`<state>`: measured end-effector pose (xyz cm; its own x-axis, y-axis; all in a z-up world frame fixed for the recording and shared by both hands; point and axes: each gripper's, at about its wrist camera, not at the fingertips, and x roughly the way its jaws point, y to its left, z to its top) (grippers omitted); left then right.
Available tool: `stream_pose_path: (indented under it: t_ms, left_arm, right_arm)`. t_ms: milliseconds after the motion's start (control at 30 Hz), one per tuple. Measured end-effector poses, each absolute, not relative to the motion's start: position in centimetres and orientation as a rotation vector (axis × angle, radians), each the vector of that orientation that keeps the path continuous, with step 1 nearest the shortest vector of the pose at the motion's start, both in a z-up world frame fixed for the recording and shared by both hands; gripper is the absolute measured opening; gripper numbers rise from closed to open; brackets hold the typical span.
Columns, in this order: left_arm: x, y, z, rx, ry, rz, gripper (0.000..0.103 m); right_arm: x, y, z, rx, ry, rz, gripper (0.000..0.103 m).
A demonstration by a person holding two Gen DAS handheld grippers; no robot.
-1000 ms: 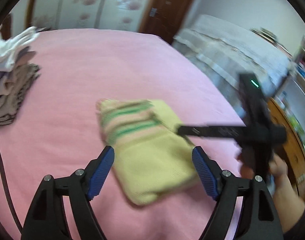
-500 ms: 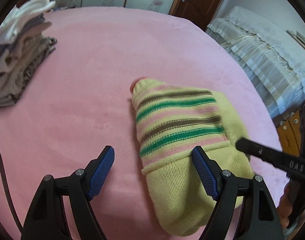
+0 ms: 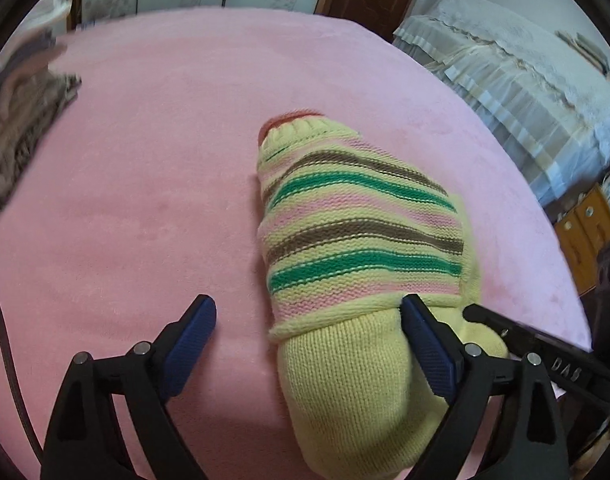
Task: Fold small clothes
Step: 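Release the folded cardigan with the left tool and pull it back, then grasp the folded yellow cardigan bundle with both tools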
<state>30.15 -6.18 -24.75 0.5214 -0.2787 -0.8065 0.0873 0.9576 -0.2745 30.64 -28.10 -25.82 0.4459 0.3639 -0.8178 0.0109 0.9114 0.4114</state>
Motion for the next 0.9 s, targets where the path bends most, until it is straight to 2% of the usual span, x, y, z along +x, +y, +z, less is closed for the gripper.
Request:
stream_pose_path:
  t_ms: [233,467,633,900]
  left_arm:
    - [29.4,-5.3,-24.1,-0.244,1.016,-0.231,0.092]
    - [24.0,-6.0,-22.3,-0.153,0.96,-0.179,0.091]
    - [19.7,-6.3,-23.5,-0.108,0.974,-0.196,0.091]
    - [20.4,-7.6,-25.2,-0.129,1.003,-0.17,0.09]
  right_arm:
    - [30.4,-27.4,-25.5,0.326,1.083,0.208,0.008]
    - [30.4,-27.4,-25.3,0.323,1.087,0.215,0.008]
    - [30.1,-27.4,-25.2,0.311,1.081,0.216,0.008]
    - [30.1,-27.3,-25.3,0.297,1.079,0.214,0.008]
